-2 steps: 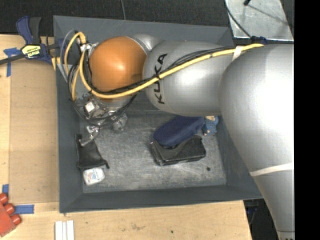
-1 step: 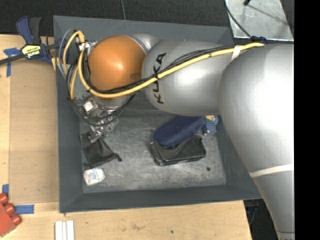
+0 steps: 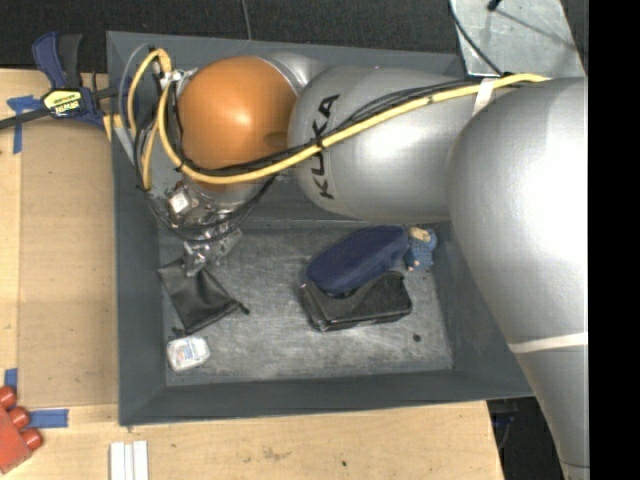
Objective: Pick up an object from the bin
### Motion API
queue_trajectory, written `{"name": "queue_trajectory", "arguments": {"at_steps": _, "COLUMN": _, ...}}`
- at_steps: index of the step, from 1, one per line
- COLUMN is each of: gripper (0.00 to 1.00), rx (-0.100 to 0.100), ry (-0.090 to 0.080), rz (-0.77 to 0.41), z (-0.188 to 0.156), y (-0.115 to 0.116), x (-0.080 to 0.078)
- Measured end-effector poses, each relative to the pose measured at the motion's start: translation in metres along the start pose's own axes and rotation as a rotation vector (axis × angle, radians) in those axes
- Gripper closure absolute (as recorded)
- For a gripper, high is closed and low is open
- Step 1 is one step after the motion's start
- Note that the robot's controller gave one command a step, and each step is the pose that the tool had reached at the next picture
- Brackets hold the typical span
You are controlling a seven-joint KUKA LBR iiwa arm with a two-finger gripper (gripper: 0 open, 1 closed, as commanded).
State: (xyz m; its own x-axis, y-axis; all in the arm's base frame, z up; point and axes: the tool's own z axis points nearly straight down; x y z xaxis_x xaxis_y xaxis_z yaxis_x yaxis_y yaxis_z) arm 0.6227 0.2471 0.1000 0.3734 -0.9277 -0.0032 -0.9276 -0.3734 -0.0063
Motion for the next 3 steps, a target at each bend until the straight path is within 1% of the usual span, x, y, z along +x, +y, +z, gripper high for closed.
{"name": "queue_trajectory", "arguments": {"at_steps": 1, "gripper": 1.0, "rx": 0.003, "ry": 0.001, "rz": 0.002, "z": -0.052, "y": -0.002, "x": 0.0}}
{"name": "queue_trajectory", "arguments": {"at_steps": 2, "gripper": 1.0, "rx": -0.001, "ry": 0.0, "rz": 0.006, "z": -0.057, "y": -0.003, "x": 0.0}}
{"name": "queue_trajectory", "arguments": {"at_steps": 3, "gripper": 1.0, "rx": 0.001, "ry": 0.001, "rz": 0.009, "z": -0.089, "y": -0.005, "x": 0.0}}
